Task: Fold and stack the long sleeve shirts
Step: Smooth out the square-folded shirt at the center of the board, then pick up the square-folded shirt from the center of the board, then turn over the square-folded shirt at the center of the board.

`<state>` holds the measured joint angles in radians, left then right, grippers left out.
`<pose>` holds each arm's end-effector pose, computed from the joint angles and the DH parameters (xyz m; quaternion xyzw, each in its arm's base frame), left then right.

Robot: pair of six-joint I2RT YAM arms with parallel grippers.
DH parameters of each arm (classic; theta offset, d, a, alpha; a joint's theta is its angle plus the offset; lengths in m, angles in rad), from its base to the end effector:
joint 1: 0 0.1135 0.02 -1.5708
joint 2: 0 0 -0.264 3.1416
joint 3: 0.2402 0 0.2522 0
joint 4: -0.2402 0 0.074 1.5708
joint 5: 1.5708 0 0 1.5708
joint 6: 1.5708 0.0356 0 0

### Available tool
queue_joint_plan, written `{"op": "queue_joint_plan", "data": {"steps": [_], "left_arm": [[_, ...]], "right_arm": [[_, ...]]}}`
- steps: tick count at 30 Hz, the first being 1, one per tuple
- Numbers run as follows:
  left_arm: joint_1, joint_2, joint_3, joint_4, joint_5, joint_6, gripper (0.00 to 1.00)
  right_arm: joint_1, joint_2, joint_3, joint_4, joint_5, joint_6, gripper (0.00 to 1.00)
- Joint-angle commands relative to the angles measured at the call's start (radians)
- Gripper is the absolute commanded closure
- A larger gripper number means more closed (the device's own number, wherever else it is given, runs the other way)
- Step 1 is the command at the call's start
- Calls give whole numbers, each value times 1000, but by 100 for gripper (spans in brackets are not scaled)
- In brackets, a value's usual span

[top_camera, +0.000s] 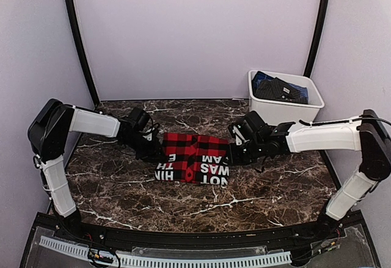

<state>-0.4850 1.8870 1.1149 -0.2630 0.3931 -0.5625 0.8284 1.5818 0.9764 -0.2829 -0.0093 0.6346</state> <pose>0.3245 -0.1864 0.1446 0.0150 0.9471 -0.2929 0.1306 0.2212 0.2416 0.2024 -0.0927 0.9378 0.2268 0.2461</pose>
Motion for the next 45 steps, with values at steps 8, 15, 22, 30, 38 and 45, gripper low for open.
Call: {"op": "queue_joint_plan", "data": {"steps": [8,15,22,30,38,45], "left_arm": [[-17,53,1,-52,18,-27,100],[-15,-29,51,-145,9,12,100],[-15,-89,75,-213,11,41,100],[-15,-168,143,-307,-4,64,100],[-14,-232,329,-408,-24,91,100],[-13,-144,526,-421,71,104,100]], "right_arm": [[-48,72,26,73,39,5,73],[-49,137,35,83,42,0,74],[-44,213,55,73,66,0,84],[-10,319,150,67,56,-13,86],[47,481,337,123,-25,13,86],[87,747,620,327,-222,133,89]]}}
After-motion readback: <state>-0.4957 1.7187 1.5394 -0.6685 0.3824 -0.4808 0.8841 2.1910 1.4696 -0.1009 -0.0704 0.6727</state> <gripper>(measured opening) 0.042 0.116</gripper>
